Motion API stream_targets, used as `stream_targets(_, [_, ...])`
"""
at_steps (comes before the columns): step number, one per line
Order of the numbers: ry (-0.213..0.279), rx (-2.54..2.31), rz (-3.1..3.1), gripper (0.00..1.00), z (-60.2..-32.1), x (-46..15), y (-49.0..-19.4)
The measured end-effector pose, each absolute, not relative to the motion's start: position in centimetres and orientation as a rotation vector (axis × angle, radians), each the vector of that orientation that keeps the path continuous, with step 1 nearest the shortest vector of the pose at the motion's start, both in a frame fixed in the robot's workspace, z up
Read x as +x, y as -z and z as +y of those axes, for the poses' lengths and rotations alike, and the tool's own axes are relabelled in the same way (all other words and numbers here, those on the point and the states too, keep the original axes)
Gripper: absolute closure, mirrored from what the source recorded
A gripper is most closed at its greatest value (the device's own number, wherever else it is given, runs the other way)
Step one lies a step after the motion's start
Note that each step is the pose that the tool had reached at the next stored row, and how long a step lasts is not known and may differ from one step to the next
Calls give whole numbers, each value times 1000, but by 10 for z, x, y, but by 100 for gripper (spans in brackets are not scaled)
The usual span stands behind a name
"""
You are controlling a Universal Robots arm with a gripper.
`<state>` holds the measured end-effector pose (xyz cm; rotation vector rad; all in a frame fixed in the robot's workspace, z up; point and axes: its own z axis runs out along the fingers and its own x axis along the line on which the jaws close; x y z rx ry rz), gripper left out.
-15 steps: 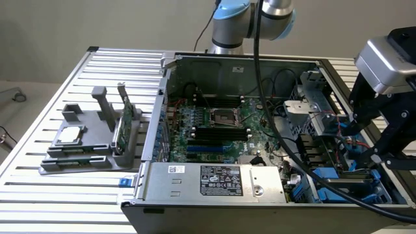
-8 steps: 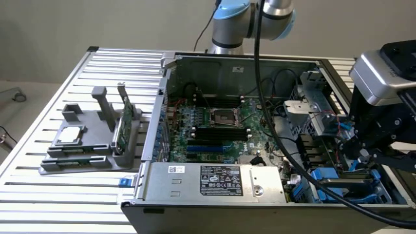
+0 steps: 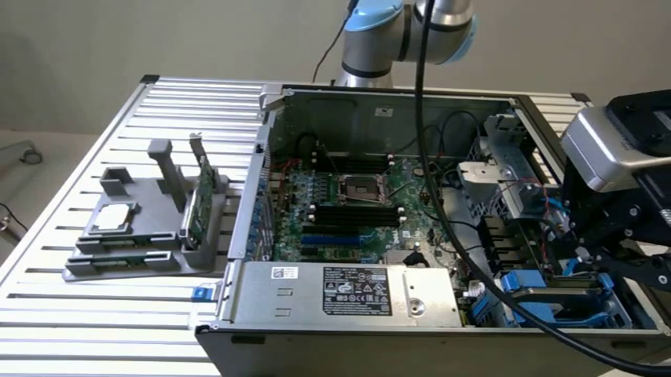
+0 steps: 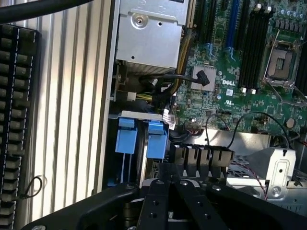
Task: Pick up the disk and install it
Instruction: 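Insert the disk into the insertion slot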
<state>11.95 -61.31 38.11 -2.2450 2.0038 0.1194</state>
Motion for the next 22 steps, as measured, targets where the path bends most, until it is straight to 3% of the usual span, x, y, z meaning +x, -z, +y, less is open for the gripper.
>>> stream_targets(22, [-120,-2262,1984,89,-614,142,-341])
